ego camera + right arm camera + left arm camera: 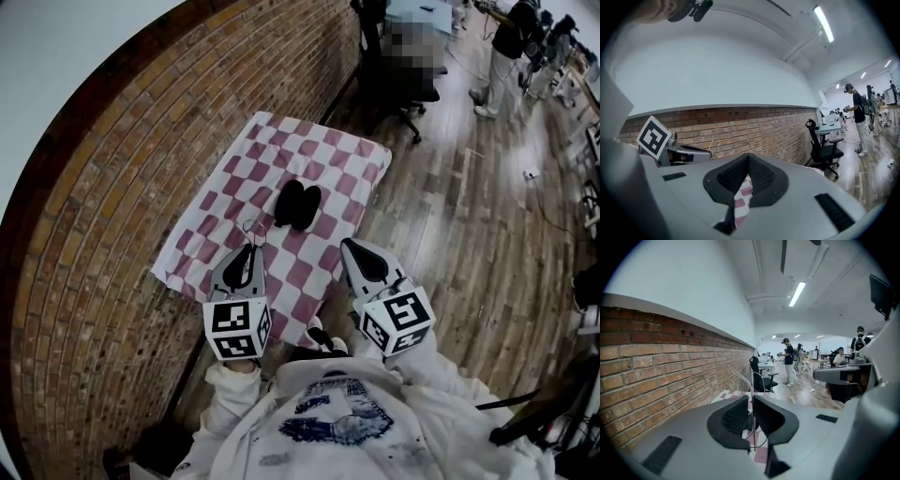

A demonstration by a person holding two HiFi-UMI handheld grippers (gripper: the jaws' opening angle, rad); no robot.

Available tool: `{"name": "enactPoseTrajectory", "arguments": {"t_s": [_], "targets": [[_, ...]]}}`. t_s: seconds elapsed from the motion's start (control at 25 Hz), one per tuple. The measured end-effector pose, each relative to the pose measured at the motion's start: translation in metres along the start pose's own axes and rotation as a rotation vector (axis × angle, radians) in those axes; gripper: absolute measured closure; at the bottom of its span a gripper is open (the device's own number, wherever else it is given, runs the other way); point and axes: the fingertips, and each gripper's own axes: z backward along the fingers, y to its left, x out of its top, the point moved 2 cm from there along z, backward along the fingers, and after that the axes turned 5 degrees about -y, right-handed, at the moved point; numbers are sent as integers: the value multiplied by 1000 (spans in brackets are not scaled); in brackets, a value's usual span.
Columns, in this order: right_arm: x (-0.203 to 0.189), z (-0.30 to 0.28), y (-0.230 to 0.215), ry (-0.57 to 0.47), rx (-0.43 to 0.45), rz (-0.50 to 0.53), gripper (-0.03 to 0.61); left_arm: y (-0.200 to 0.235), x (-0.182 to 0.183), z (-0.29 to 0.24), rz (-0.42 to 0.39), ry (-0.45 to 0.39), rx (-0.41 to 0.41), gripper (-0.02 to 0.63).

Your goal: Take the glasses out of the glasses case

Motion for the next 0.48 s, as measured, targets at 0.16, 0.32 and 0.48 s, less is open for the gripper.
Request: {"name": "enactPoseTrajectory", "arguments": {"t_s": [0.16,0.32,0.48], "targets": [[4,8,-1,-12,-2,-1,565,-8,7,13,-3,-24,-2,566],[3,10,-7,-15,-4,-7,565,-16,10,15,-10,-35,-7,566],[4,13,-8,-21,-2,-5,565,-19,12,15,-15,-37,-8,566]]}}
